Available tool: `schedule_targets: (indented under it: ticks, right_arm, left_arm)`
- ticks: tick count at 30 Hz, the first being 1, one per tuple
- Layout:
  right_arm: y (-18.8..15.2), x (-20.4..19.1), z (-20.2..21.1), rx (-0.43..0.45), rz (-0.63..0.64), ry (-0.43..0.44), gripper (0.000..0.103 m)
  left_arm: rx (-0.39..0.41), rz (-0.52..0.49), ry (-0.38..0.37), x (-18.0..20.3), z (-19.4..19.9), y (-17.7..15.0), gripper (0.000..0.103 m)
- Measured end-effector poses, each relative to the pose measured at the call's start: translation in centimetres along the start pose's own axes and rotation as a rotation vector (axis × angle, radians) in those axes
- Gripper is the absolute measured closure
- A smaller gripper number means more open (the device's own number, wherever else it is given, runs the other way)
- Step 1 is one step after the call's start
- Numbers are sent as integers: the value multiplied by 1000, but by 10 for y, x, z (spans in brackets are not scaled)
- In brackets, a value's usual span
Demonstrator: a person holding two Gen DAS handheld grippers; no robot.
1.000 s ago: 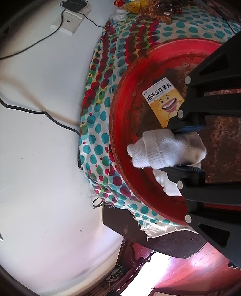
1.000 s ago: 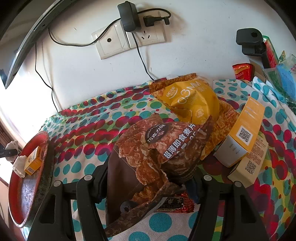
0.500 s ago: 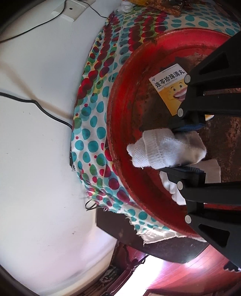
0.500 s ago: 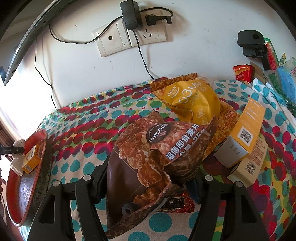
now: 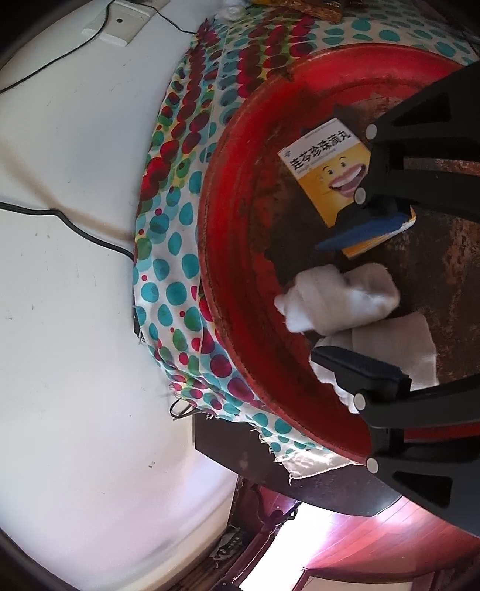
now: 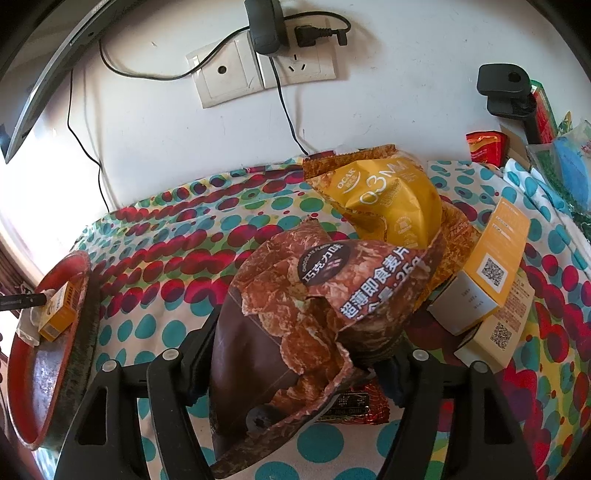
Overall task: Organize objects
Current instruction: 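Lower the sock into the red tray and open the left gripper, then carry the brown snack bag into the red tray and release it with the right gripper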
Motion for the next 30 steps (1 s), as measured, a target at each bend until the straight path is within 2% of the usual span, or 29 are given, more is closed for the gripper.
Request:
schedule_targets:
  ticks: [12, 26, 30]
  right_arm:
    - [-1, -1, 4, 11, 21, -8, 36]
    - [0, -3, 15, 44, 61, -72, 37]
    - [2, -7, 10, 50, 61, -89, 37]
  left_arm:
    - [107, 10, 17, -3, 40, -33, 48]
    - [139, 91, -55, -9, 76, -99, 48]
    - [154, 96, -94, -12, 85, -118, 48]
Point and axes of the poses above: each gripper's, at about its wrist camera, not at the fingertips, and z roughly against the way its jaws point, x to its right, y to its top, the point moved 2 cm from there along -z, roughly the way its jaws point, and after that the axes turned 8 degrees about y, right-handed, at the moved point
